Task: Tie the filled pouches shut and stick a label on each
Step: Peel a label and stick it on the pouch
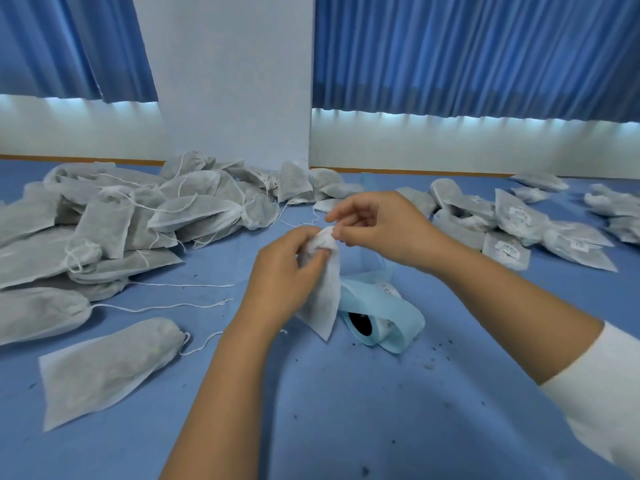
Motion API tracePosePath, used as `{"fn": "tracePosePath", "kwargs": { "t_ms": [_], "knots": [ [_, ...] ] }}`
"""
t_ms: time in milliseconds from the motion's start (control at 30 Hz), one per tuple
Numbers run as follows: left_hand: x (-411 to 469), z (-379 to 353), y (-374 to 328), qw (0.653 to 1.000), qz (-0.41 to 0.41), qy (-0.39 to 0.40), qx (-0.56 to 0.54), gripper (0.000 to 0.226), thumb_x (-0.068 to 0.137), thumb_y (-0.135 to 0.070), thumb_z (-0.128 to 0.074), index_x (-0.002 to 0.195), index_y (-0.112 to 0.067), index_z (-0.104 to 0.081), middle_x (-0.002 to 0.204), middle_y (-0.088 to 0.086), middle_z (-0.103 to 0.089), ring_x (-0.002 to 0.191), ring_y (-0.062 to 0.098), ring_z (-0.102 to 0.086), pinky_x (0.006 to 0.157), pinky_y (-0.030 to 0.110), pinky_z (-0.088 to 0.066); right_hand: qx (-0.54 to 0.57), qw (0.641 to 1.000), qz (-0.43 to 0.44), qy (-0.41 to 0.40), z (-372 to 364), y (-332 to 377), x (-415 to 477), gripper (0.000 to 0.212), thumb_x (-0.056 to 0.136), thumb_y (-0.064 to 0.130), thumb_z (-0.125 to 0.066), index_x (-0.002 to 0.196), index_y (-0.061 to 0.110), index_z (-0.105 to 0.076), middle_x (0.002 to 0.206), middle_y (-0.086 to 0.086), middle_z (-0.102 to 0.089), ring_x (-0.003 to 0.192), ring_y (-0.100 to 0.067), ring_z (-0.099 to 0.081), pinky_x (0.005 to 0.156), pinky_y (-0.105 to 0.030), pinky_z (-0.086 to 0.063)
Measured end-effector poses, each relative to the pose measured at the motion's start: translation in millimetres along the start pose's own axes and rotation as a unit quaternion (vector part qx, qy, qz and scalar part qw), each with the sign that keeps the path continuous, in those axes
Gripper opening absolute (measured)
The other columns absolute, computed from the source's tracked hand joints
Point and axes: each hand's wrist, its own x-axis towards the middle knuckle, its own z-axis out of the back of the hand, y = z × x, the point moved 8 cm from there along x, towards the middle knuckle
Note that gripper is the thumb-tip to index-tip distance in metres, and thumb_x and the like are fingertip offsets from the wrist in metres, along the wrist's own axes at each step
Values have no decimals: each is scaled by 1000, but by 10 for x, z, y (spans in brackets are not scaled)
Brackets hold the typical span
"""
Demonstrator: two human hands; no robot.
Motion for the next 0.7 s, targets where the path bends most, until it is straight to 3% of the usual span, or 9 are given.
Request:
{"fn": "tracePosePath", "kwargs": {
  "t_ms": [100,267,333,400,500,633,700],
  "knots": [
    [-11,37,-101,1000,-27,-9,-5,32,93,-16,-58,86,-47,-60,87,-24,-66,79,-5,-56,66,6,-39,-18,999,-36,-5,32,-66,-227,18,88,7,-68,105,11,-73,77,2,-67,71,-6,-59,79,-26,-52],
    [-60,103,-155,998,-3,-18,-68,26,85,-21,-45,79,-33,-67,85,-16,-65,77,-3,-55,63,11,-38,-33,997,-47,-43,169,-110,-440,6,87,19,-72,90,19,-78,74,10,-72,63,6,-57,64,-13,-47],
    [-90,73,-194,989,28,16,-145,27,78,-34,-46,76,-29,-72,83,-10,-66,71,-2,-53,58,6,-38,-28,996,-36,-72,227,-113,-467,6,88,18,-71,88,17,-77,68,11,-69,59,6,-56,60,-10,-44],
    [-123,6,-238,983,46,66,-167,24,84,-44,-62,77,-26,-76,78,-10,-66,71,-4,-54,59,2,-38,-10,993,-19,-119,281,-124,-508,6,88,16,-70,86,16,-76,66,11,-67,58,5,-56,59,-9,-43],
    [-197,-167,-284,969,66,154,-180,16,86,-32,-72,75,-23,-77,78,-2,-72,67,-1,-59,63,4,-43,9,985,3,-173,310,-194,-606,7,88,12,-70,87,17,-75,70,11,-68,63,1,-58,64,-11,-45],
    [-263,-284,-246,960,92,227,-134,7,85,-26,-76,79,-21,-76,77,-4,-74,68,-1,-60,63,5,-43,74,983,5,-165,347,-270,-695,13,87,10,-70,86,23,-74,66,12,-68,63,-1,-58,63,-15,-48],
    [-229,-274,-215,969,84,218,-84,10,87,-26,-74,77,-22,-75,74,-10,-73,64,-6,-58,60,2,-39,114,987,-4,-116,350,-279,-723,14,88,10,-69,87,23,-75,65,9,-67,60,-1,-56,60,-14,-47]
  ]
}}
